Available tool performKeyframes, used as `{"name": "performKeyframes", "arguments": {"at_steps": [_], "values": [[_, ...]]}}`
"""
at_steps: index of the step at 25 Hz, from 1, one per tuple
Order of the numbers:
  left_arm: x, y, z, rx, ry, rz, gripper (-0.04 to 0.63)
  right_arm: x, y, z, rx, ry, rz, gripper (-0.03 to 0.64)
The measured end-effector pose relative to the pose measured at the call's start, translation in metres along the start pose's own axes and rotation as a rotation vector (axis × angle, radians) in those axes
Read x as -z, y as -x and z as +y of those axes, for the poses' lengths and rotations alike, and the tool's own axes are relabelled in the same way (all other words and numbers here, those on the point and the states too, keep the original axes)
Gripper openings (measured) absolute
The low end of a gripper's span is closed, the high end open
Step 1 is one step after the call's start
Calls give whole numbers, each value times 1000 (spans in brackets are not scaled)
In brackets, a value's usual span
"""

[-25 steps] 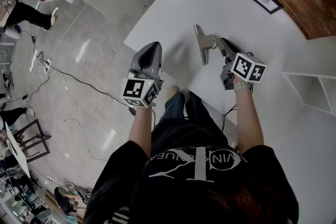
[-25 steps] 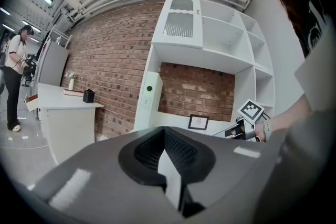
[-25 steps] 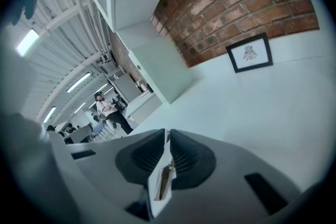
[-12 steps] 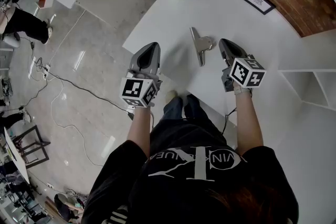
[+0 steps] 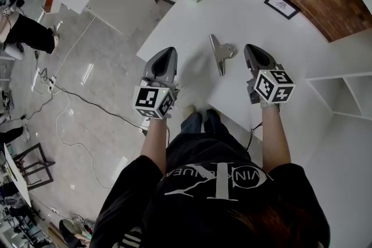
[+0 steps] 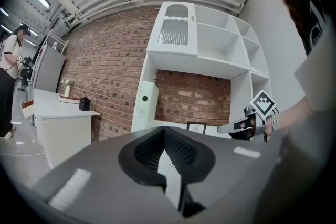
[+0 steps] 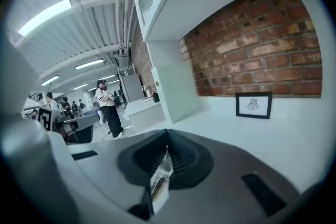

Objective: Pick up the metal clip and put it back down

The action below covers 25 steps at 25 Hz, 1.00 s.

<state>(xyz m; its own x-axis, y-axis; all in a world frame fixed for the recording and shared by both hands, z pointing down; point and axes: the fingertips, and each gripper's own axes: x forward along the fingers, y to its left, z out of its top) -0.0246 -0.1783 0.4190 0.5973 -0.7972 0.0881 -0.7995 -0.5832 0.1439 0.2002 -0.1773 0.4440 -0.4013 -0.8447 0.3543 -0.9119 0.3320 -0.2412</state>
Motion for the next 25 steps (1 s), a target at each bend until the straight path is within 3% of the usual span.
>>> {"name": "performKeyframes", "arguments": {"at_steps": [25], "values": [[-29,13,-4,0,-26,-65,-12,-39,35,12,55,110,-110,12]]}}
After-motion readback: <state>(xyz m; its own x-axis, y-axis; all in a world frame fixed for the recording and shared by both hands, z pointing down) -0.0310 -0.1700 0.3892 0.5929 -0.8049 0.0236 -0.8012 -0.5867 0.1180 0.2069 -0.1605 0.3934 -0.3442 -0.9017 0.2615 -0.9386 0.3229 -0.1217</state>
